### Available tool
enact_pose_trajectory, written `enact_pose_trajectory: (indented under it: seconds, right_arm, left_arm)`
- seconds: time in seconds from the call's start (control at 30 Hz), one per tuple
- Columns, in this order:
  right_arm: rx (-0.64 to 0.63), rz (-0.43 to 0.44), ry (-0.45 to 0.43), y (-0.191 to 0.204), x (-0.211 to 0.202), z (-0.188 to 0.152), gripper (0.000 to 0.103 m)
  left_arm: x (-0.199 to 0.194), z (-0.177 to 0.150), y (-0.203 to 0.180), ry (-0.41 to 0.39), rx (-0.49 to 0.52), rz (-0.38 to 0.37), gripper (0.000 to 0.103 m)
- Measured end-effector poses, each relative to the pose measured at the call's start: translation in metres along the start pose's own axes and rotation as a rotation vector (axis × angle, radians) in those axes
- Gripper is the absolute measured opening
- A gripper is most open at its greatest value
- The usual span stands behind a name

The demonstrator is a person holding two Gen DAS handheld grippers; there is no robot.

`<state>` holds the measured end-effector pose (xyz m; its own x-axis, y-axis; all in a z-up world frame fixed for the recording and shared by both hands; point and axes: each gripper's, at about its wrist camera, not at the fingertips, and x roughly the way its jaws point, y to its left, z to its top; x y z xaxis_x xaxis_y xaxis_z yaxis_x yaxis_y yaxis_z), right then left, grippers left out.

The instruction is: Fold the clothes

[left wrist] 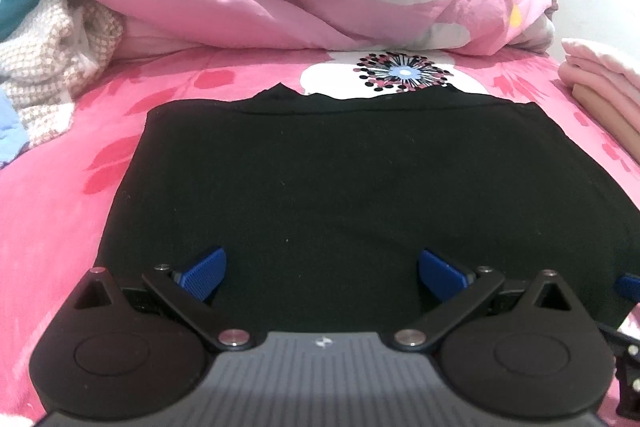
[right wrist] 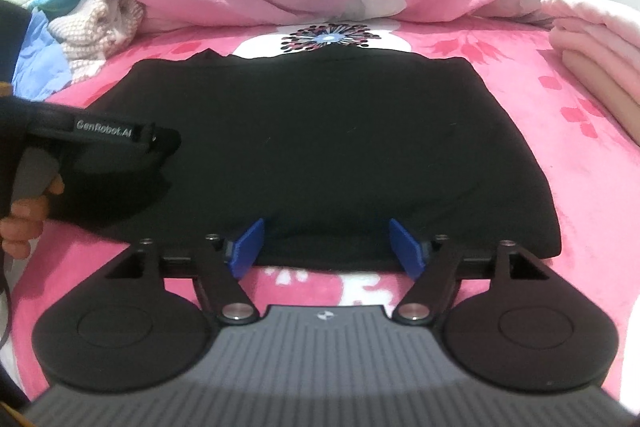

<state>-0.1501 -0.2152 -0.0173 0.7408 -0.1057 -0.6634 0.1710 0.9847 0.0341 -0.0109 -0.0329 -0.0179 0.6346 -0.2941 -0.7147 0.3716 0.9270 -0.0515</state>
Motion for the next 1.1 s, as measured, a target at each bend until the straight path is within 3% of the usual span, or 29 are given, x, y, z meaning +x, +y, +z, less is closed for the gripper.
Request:
enact_pose_trajectory:
  seconds: [0.33,0.53,0.93,1.03,1.1]
  right_arm:
    - [0.029,0.023,0.001,-0.001,-0.021,0.001,0.081]
    - [0.048,0.017,-0.057,-0.01,-0.024,0.014,0.087]
    - [0.097,-0.033,-0.09,-0.006,0.026,0.03,0.091]
    - [0.137,-0.028,-0.115,-0.007,0.039,0.035,0.094]
    - [0.161,-0.021,-0.129,-0.008,0.045,0.033,0.102]
  left_arm:
    - [-0.016,0.005,0.001,-0.1,-0.043,-0.006,0.103]
    - [-0.014,0.009,0.008,-0.107,-0.079,0.023,0.103]
    - [-0.003,0.01,0.029,-0.07,-0.169,0.047,0.103]
    - [-0.001,0.008,0.026,-0.072,-0.143,0.062,0.103]
    - [0.002,0.005,0.022,-0.067,-0.11,0.081,0.103]
